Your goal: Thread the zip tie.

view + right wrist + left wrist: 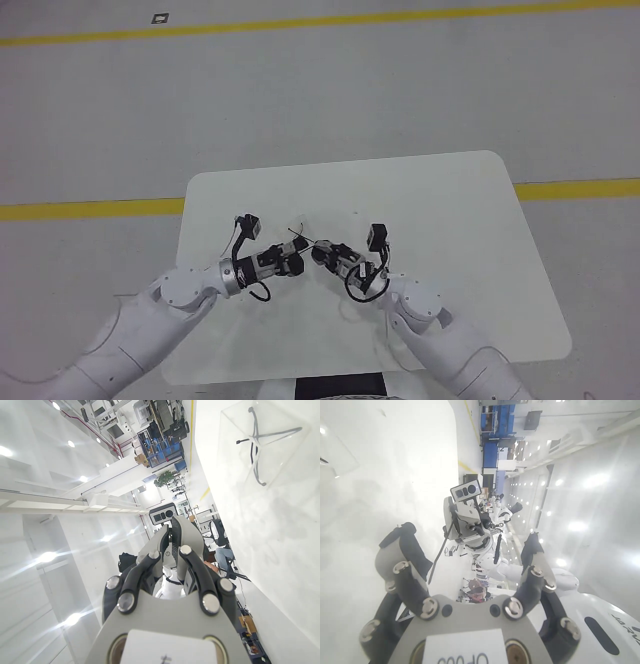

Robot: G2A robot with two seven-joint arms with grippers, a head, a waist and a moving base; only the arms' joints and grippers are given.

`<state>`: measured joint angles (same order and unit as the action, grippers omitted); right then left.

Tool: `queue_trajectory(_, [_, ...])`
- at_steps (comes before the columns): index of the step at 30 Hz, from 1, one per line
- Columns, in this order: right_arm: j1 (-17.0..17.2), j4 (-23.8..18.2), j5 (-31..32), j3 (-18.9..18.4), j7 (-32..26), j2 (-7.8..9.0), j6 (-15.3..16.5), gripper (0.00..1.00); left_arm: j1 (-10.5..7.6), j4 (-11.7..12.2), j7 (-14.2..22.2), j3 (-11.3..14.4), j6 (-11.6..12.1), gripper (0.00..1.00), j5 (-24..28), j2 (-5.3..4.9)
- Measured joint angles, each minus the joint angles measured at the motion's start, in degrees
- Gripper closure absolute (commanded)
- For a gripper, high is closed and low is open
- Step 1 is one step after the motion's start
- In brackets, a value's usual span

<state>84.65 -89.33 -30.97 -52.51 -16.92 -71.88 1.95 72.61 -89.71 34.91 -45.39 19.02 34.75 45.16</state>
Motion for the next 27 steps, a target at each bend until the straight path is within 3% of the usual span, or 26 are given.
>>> queue_trajectory(3, [0.4,-0.3,0.8,0.0,0.7,-0.07,-0.1,1.0,0.59,-0.2,-0.4,-0.4,0.0,0.0,-0.4,0.04])
queue_trajectory(4, [0.5,-0.4,1.0,0.0,0.9,-0.08,-0.1,1.0,0.77,-0.3,-0.3,-0.6,0.1,0.05,-0.3,0.04])
queue_trajectory(6, [0.8,-0.7,1.5,0.0,1.2,-0.1,-0.2,1.0,1.12,-0.3,-0.1,-1.0,0.3,0.38,-0.1,0.05])
queue_trajectory(9, [1.2,-1.1,3.1,-0.2,1.8,-0.04,-0.5,1.0,1.46,-0.4,0.1,-1.4,0.2,0.57,-0.4,0.08])
queue_trajectory(15, [2.1,-1.9,4.7,-0.9,1.9,0.09,-0.9,1.0,2.0,-0.6,0.5,-1.9,-0.3,0.69,-0.6,0.3])
queue_trajectory(27, [3.0,-2.5,5.4,-1.8,1.3,0.05,-0.9,1.0,2.56,-0.9,0.9,-2.3,-1.1,0.77,-1.2,0.95])
